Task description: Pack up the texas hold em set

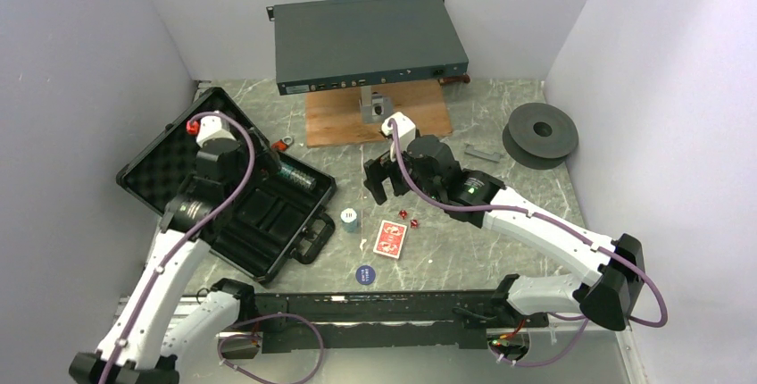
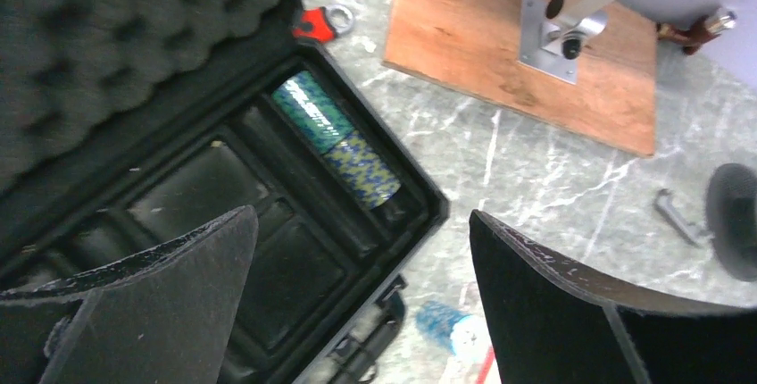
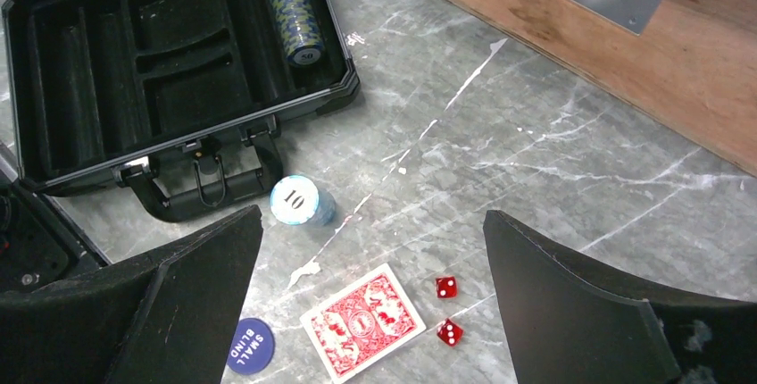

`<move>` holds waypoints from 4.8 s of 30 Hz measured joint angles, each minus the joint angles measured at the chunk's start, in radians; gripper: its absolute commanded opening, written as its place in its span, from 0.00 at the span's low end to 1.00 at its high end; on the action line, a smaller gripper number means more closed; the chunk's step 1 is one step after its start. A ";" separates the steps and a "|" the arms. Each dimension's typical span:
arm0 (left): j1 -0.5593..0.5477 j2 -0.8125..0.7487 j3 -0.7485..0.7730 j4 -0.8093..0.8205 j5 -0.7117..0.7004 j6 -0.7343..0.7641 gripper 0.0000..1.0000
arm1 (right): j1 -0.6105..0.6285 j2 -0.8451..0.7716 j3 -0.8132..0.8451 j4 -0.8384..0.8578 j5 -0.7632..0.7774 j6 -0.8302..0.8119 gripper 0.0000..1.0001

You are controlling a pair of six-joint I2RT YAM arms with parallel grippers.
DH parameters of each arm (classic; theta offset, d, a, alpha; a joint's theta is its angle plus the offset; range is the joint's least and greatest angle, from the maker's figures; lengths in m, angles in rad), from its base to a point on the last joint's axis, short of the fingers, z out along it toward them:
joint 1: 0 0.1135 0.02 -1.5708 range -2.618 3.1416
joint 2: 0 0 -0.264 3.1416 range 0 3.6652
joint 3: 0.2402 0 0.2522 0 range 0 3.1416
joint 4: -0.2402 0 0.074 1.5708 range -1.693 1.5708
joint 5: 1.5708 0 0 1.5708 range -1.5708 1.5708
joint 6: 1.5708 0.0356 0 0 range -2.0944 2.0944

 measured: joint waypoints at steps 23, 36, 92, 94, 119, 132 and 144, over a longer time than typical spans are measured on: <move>0.002 -0.572 -0.208 -0.199 -0.049 0.389 0.90 | 0.000 0.124 0.002 0.003 -0.057 0.112 0.96; 0.002 -0.573 -0.225 -0.193 -0.052 0.390 0.90 | 0.002 0.222 0.002 0.028 -0.147 0.182 0.92; 0.002 -0.607 -0.241 -0.186 -0.052 0.400 0.90 | 0.152 0.647 0.339 -0.267 0.024 0.303 0.69; 0.002 -0.611 -0.241 -0.186 -0.052 0.400 0.90 | 0.153 0.650 0.339 -0.272 0.026 0.302 0.66; 0.002 -0.619 -0.241 -0.186 -0.052 0.400 0.90 | 0.159 0.712 0.398 -0.319 0.056 0.292 0.57; 0.002 -0.619 -0.241 -0.186 -0.052 0.400 0.90 | 0.163 0.715 0.406 -0.341 0.056 0.289 0.12; 0.002 -0.619 -0.241 -0.186 -0.051 0.401 0.92 | 0.164 0.711 0.412 -0.355 0.036 0.284 0.00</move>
